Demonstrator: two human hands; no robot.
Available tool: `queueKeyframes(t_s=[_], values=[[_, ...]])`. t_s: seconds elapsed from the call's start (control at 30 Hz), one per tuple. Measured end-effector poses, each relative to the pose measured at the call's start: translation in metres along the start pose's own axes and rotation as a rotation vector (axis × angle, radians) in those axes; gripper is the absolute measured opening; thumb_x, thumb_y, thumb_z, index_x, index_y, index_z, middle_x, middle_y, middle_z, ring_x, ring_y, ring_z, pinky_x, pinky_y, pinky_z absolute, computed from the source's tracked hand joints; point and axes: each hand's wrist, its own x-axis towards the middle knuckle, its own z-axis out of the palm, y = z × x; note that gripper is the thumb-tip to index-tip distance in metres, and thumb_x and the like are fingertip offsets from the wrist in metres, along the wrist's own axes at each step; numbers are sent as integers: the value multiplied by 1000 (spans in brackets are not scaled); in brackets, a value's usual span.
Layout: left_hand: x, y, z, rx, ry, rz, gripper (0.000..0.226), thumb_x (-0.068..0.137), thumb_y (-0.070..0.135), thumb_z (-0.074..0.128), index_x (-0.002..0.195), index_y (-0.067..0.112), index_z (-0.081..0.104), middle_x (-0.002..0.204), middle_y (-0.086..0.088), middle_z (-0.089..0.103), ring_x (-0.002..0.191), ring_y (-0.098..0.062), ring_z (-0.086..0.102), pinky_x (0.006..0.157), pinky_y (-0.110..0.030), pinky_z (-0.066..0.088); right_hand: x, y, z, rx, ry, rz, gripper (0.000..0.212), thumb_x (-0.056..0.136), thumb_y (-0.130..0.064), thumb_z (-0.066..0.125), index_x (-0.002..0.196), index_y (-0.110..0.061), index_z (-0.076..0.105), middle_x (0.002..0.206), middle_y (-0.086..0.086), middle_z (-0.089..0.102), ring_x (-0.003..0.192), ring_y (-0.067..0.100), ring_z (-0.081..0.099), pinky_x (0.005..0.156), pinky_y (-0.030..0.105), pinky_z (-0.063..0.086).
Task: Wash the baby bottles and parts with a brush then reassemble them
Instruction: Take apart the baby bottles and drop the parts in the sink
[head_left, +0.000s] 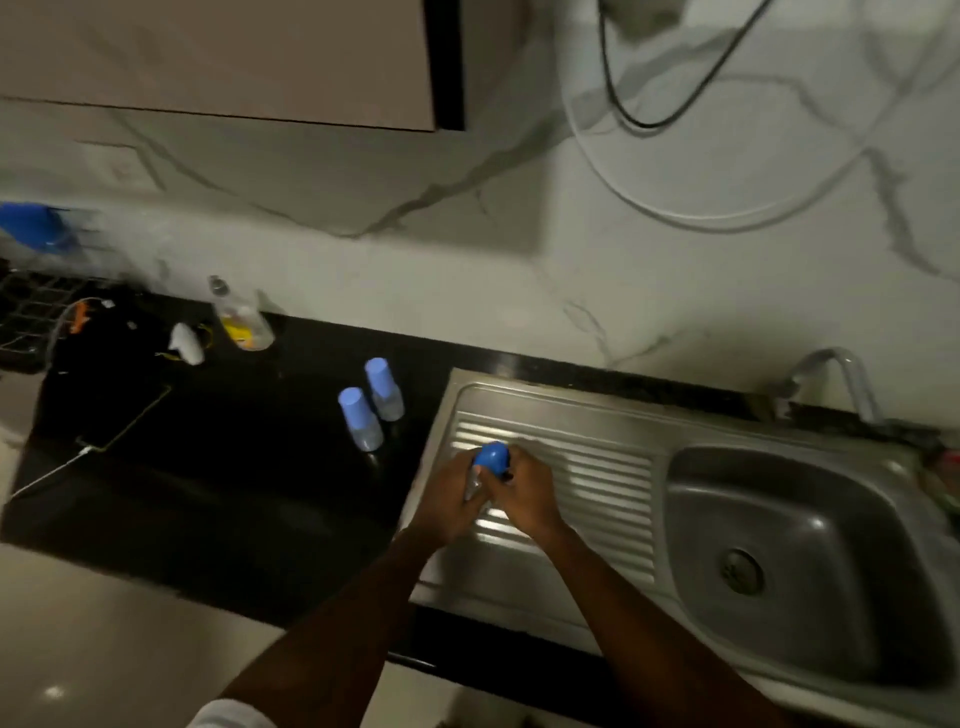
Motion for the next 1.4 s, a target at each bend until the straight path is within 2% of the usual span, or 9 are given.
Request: queueKeyframes(t_s=[0.07, 0.2, 0.4, 0.6, 0.87, 1.07, 1.17, 1.33, 1.4], values=[[6, 16, 31, -62, -56, 26, 50, 94, 27, 59, 140, 7, 52, 132, -1, 61, 121, -6, 57, 103, -19, 42, -10, 15, -24, 8, 60, 17, 29, 85, -36, 80, 105, -17, 71, 83, -7, 68, 72, 6, 63, 65, 5, 41], [13, 55, 87, -107, -192, 95, 51, 93, 40, 47, 128, 4, 54, 116, -3, 61, 105, -11, 61, 89, -22, 45, -42, 45, -68, 18, 222, 113, 25, 90, -37, 74, 103, -16, 71, 78, -7, 67, 68, 0, 62, 64, 9, 41], [7, 96, 148, -39, -263, 141, 32, 96, 23, 62, 124, 9, 56, 102, -2, 66, 91, -21, 67, 75, -29, 47, -92, 66, -118, -28, 434, 260, 24, 94, -40, 69, 89, -17, 67, 72, -12, 61, 62, -3, 57, 62, 6, 36], [-14, 140, 181, 12, -340, 187, 29, 100, 33, 59, 120, 13, 56, 107, -7, 68, 97, -28, 67, 72, -31, 43, -134, 93, -151, -64, 526, 355, 41, 96, -52, 61, 90, -12, 65, 74, -2, 68, 66, 10, 63, 65, 27, 52], [-2, 184, 226, 218, -430, 152, 51, 97, 37, 59, 142, 24, 42, 119, -6, 67, 104, -29, 67, 82, -41, 53, -139, 133, -191, -1, 567, 406, 35, 99, -47, 58, 93, -13, 65, 74, -5, 66, 66, 2, 61, 62, 12, 44], [23, 193, 273, 121, -419, 90, 57, 100, 50, 51, 151, 30, 32, 119, -3, 67, 100, -19, 66, 85, -35, 52, -114, 186, -218, 72, 536, 346, 45, 97, -56, 53, 104, -12, 58, 74, -3, 66, 69, 10, 65, 67, 30, 53], [33, 195, 303, 84, -378, 27, 60, 101, 48, 52, 153, 27, 29, 113, 0, 68, 94, -14, 68, 84, -33, 56, -96, 206, -249, 21, 385, 364, 31, 101, -36, 59, 112, -7, 55, 85, -2, 64, 73, 10, 60, 63, 8, 41], [35, 211, 342, -35, -316, -152, 59, 93, 38, 71, 142, 18, 45, 111, -2, 68, 96, -19, 69, 74, -24, 45, -85, 250, -287, -7, 289, 338, 36, 96, -44, 65, 117, -16, 58, 93, -3, 69, 80, 13, 67, 70, 17, 50], [36, 209, 355, -65, -311, -241, 60, 89, 40, 76, 136, 15, 50, 111, -4, 69, 92, -16, 67, 73, -23, 45, -87, 268, -300, -3, 284, 343, 30, 92, -40, 72, 110, -17, 62, 89, -5, 67, 77, 9, 65, 66, 7, 42]])
